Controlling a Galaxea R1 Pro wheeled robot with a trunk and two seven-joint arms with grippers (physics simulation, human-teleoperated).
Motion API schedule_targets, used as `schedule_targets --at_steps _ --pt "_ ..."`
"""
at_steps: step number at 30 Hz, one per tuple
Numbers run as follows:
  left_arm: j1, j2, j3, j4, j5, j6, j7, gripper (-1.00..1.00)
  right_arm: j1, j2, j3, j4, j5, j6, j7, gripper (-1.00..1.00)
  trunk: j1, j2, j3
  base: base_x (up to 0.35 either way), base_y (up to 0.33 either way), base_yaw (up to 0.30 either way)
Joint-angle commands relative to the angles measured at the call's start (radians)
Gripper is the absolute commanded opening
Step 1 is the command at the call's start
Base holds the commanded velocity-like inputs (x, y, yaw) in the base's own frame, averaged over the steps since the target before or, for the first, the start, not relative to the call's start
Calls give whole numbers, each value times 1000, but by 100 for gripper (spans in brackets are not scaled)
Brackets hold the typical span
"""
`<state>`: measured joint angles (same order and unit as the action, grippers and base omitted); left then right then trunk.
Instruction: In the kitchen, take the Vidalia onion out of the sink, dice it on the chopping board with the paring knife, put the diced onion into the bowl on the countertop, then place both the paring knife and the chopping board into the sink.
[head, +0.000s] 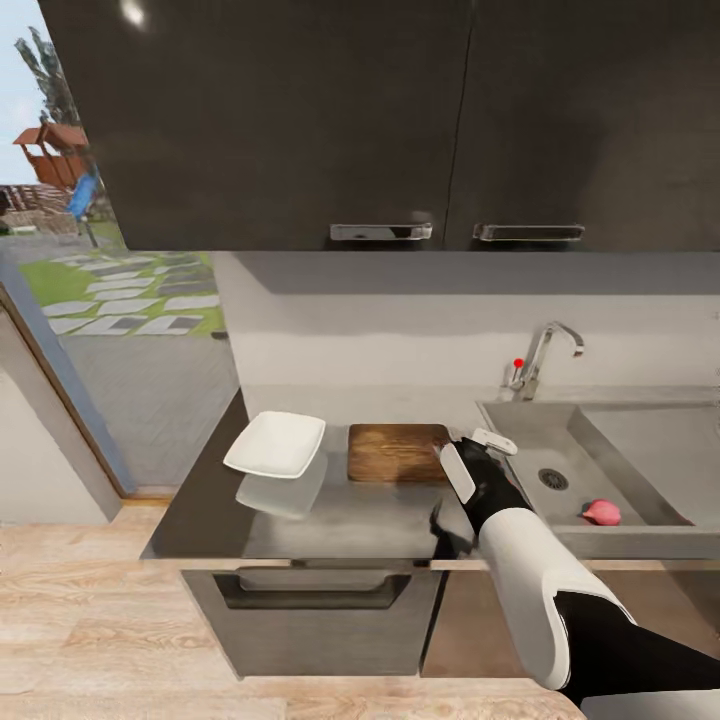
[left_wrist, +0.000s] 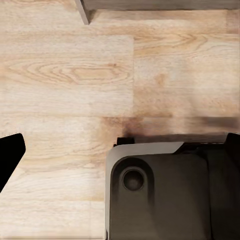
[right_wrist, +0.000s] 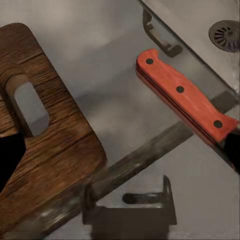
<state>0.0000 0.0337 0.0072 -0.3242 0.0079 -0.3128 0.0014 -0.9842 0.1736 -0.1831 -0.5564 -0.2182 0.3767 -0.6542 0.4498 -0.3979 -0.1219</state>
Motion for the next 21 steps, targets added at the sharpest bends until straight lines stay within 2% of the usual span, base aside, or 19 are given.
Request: schedule_targets --at_steps 1,21 --pt "0 0 0 -1 1 -2 0 100 -1 1 -2 -2 -4 4 -4 100 0 -2 0 -266 0 0" --pt "0 0 0 -1 1 -2 0 100 -1 1 -2 -2 -4 4 -1 100 0 -2 31 -276 0 0"
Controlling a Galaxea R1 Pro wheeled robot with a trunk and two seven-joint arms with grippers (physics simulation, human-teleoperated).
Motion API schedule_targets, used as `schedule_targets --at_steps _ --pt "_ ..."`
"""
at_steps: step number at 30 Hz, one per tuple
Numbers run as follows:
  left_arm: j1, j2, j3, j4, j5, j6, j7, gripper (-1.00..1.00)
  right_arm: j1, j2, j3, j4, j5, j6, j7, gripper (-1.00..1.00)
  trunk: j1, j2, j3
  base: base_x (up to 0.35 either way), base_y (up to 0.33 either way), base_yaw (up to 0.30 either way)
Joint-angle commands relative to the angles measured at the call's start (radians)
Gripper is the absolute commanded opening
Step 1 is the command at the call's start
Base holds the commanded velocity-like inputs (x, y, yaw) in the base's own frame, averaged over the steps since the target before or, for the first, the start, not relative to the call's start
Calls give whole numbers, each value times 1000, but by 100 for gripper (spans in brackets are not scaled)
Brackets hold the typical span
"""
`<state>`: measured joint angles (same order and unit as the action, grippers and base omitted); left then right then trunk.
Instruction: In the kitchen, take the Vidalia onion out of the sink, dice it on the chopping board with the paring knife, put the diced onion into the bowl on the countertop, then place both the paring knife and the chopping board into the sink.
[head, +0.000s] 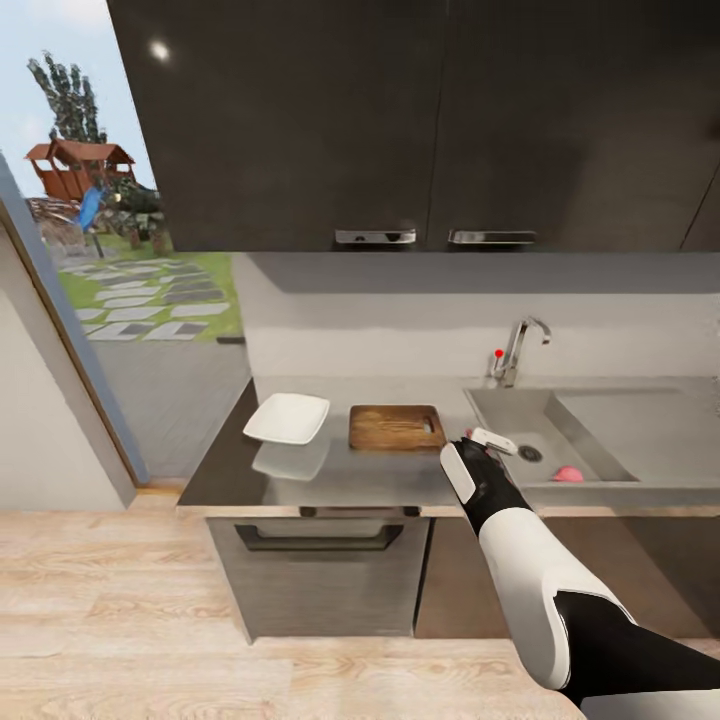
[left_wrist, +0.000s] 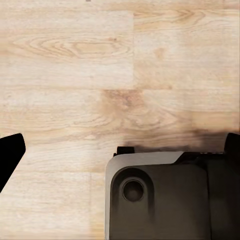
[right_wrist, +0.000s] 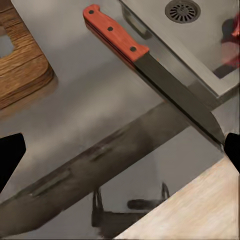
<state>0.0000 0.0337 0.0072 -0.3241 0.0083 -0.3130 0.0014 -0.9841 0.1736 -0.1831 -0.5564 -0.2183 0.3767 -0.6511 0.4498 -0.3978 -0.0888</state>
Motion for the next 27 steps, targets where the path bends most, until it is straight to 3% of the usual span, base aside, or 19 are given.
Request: schedule_targets --at_steps 1,27 --pt "0 0 0 -1 1 -2 0 100 -1 1 -2 -2 -4 4 -4 100 0 -2 0 -280 0 0" --pt "0 0 0 -1 0 -1 0 100 -1 1 -2 -2 -4 4 -2 100 0 -2 40 -282 0 0"
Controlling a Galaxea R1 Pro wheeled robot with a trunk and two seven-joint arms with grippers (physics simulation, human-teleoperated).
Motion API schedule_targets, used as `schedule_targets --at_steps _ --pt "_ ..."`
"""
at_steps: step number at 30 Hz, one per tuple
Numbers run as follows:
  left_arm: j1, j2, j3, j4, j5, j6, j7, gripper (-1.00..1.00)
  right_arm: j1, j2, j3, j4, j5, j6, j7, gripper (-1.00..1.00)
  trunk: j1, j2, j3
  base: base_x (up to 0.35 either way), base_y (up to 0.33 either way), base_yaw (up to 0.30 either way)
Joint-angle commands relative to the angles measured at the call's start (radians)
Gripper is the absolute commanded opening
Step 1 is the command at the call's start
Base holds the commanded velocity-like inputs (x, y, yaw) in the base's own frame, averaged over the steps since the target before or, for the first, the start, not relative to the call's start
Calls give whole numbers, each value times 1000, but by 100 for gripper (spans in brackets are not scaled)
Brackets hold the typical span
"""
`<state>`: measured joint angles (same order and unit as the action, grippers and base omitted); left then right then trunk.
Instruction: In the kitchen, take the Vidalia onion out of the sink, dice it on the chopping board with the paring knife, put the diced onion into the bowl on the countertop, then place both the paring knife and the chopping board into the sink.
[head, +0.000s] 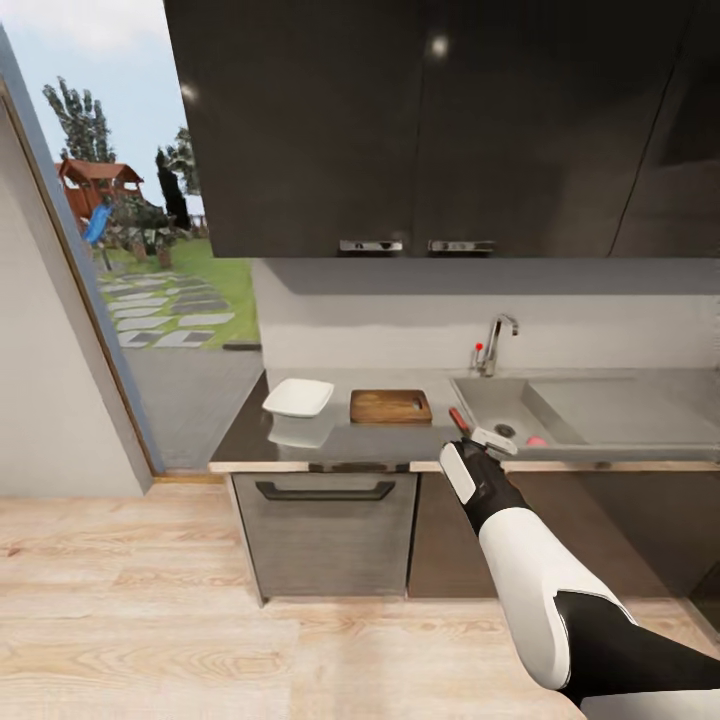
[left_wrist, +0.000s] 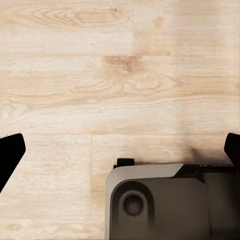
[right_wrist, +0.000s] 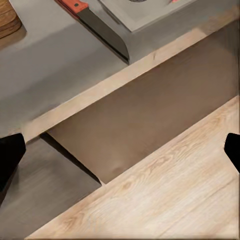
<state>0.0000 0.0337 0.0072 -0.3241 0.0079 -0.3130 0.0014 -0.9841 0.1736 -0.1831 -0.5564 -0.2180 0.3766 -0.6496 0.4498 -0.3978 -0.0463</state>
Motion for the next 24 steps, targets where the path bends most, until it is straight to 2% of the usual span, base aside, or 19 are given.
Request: schedule_targets --at_steps 1,4,9,14,15,16,19,21,22,24 --pt "0 0 0 -1 1 -2 0 100 -1 1 -2 -2 -4 3 -4 100 0 -2 -1 -278 0 0" --pt "0 0 0 -1 0 -2 0 100 -1 1 -2 6 -2 2 -2 100 0 -2 4 -223 0 0" --pt "0 0 1 -1 0 -2 0 100 -1 1 -2 74 -1 -5 24 100 0 -2 12 -75 0 0" --pt "0 0 1 -1 0 -3 0 100 0 -9 -2 177 7 -28 121 100 0 -2 20 -14 0 0" --pt "0 0 1 -1 0 -3 0 100 2 -21 -2 228 10 -77 158 100 0 -2 20 -3 0 0" --pt "0 -1 1 -1 0 -3 0 100 5 -37 0 299 20 -182 193 100 0 -2 20 -1 0 0" --pt "0 -2 0 -1 0 -2 0 100 9 -48 1 384 44 -302 216 100 0 -2 21 0 0 0" --pt "0 -2 1 -1 1 -2 0 100 15 -58 2 469 88 -416 244 100 0 -2 21 0 0 0" --pt "0 -2 2 -1 1 -2 1 100 57 -71 2 511 143 -521 294 100 0 -2 21 0 0 0" --pt "0 -1 2 -1 1 -2 1 100 111 -84 2 524 181 -579 338 100 0 -2 21 0 0 0"
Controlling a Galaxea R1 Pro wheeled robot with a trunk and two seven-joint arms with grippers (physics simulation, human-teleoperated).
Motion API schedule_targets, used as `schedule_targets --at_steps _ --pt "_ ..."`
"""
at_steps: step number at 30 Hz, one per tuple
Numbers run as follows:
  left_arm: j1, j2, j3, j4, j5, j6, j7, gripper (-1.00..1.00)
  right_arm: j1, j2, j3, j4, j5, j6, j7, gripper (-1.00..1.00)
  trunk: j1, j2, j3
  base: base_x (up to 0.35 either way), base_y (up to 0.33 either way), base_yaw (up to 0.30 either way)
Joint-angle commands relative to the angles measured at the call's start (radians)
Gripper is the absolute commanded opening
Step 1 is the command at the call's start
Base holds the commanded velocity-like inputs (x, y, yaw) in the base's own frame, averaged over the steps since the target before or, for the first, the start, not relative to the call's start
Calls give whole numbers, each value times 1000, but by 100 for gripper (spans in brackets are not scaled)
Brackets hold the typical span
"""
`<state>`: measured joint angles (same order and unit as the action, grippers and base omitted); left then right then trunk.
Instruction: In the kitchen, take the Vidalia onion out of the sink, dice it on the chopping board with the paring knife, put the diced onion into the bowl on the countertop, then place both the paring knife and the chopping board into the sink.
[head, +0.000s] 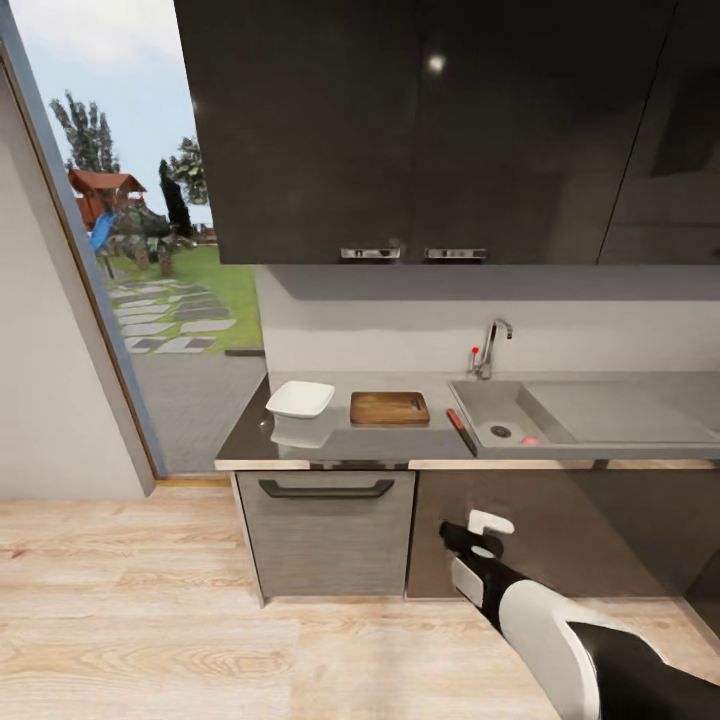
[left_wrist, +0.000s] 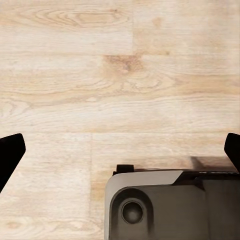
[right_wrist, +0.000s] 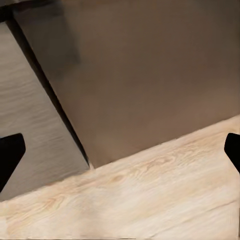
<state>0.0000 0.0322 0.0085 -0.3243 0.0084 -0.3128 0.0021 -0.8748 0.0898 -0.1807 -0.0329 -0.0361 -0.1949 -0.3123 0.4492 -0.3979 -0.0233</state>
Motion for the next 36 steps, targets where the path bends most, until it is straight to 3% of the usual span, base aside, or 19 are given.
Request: schedule_targets --at_steps 1,8,10,12,21,28,30,36 --pt "0 0 1 -1 1 -2 0 100 18 -5 0 4 9 -22 15 100 1 -2 -2 0 0 0" --pt "0 0 1 -1 1 -2 1 100 178 -59 0 15 51 -179 134 100 1 -2 -2 0 0 0" --pt "0 0 1 -1 1 -2 1 100 205 -66 0 15 53 -222 150 100 1 -2 -2 0 0 0" --pt "0 1 1 -1 1 -2 1 100 270 -72 1 16 56 -298 169 100 1 -2 -2 0 0 0" --pt "0 1 1 -1 1 -2 1 100 502 -75 4 17 82 -542 183 100 1 -2 -2 0 0 0" --pt "0 0 1 -1 1 -2 1 100 722 -63 6 19 186 -816 184 100 1 -2 -2 0 0 0" --pt "0 0 1 -1 2 -2 1 100 769 -55 6 19 214 -852 184 100 1 -2 -2 0 0 0" --pt "0 1 1 -1 2 -2 1 100 827 -53 0 1 253 -852 180 100 1 -2 -2 0 0 0"
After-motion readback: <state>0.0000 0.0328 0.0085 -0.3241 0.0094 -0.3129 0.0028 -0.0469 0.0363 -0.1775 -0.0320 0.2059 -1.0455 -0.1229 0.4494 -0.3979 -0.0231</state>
